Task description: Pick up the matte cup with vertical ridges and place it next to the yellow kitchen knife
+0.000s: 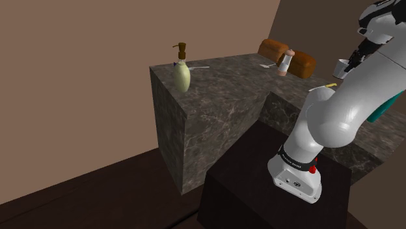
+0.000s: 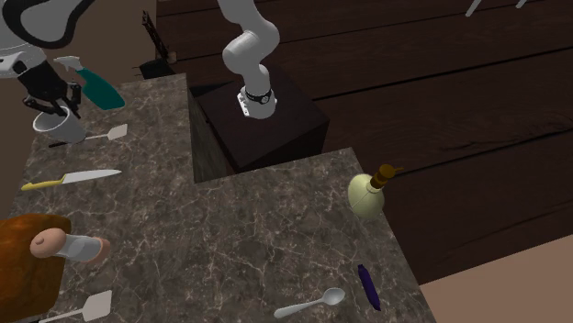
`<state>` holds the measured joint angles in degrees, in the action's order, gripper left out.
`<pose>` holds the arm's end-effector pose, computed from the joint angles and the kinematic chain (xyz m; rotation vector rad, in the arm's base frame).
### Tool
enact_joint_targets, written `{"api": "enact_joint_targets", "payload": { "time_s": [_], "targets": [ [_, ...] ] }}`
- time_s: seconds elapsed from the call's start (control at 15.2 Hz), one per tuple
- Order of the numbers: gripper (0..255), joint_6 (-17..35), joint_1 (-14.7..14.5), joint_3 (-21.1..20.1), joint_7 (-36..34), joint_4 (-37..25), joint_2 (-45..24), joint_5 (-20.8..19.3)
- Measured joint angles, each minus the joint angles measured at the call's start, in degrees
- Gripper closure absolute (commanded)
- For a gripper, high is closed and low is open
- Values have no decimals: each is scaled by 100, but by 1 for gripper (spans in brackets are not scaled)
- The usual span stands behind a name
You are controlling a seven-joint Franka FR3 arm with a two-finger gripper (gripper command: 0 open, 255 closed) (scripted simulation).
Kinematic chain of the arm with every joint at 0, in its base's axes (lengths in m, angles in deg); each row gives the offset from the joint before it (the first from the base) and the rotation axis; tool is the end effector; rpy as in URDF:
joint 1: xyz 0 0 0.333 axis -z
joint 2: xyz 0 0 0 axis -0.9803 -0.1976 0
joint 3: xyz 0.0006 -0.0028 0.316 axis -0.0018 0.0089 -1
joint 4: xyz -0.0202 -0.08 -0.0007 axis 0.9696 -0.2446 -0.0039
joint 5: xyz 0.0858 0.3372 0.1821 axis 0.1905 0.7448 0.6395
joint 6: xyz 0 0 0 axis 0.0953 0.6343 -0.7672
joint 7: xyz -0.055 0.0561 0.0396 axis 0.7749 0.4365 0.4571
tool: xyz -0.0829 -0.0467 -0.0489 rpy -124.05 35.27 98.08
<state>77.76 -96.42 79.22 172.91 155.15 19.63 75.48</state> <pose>-0.0386 -0.6043 0.4863 2.9337 0.4471 0.1936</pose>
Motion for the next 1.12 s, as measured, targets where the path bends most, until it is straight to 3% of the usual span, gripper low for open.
{"api": "enact_joint_targets", "payload": {
  "time_s": [1.12],
  "targets": [
    [255, 1105, -510, 667, -270, 792, 503, -611]
  ]
}}
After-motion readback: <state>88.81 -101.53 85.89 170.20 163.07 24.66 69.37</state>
